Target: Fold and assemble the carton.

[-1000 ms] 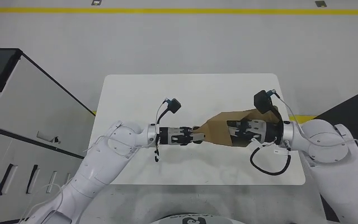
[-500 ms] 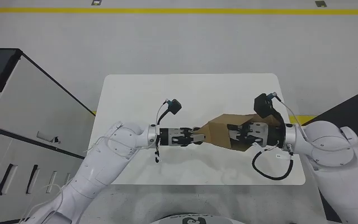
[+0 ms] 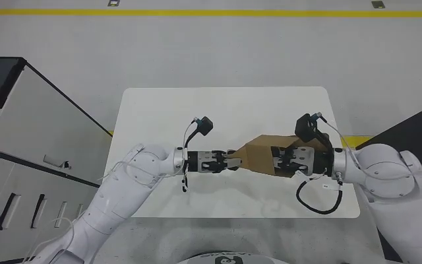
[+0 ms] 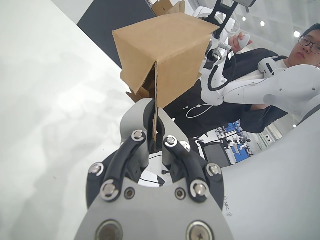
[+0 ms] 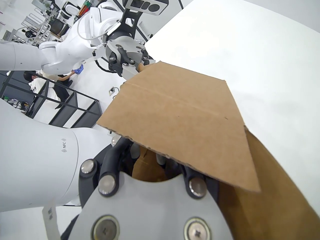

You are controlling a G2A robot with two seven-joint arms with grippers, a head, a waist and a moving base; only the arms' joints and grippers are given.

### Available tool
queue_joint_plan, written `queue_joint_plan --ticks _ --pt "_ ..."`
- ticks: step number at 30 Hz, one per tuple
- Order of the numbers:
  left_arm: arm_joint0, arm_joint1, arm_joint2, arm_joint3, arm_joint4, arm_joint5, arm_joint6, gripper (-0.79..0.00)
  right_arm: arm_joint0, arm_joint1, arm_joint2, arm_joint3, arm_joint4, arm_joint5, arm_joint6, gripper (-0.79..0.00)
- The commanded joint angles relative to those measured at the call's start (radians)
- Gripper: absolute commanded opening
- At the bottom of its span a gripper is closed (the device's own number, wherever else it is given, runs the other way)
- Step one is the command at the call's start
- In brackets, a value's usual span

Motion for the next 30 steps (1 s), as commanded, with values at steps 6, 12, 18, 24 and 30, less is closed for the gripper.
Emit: queue_joint_plan --ticks 6,12,18,24,30 --pt "0.0 0.0 0.004 -0.007 0.01 -0.016 0.005 -0.785 -0.003 0.003 -0.001 0.001 -0.018 0.014 -0.002 -0.785" --pt "-0.002 0.0 0.007 -0.008 0.011 -0.023 0.006 -0.785 0.006 0.004 -0.016 0.008 -0.031 0.048 -0.002 -0.785" --pt "-0.004 0.0 0.01 -0.009 0.005 -0.023 0.005 -0.785 0.023 0.005 -0.029 0.013 -0.058 0.096 -0.014 -0.785" --pt "-0.005 0.0 0.015 -0.009 -0.004 -0.026 0.003 -0.785 0.046 0.003 -0.064 0.026 -0.077 0.123 -0.025 -0.785" --pt "-0.007 0.0 0.018 -0.007 -0.011 -0.03 0.002 -0.785 0.075 -0.001 -0.116 0.061 -0.08 0.122 -0.042 -0.785"
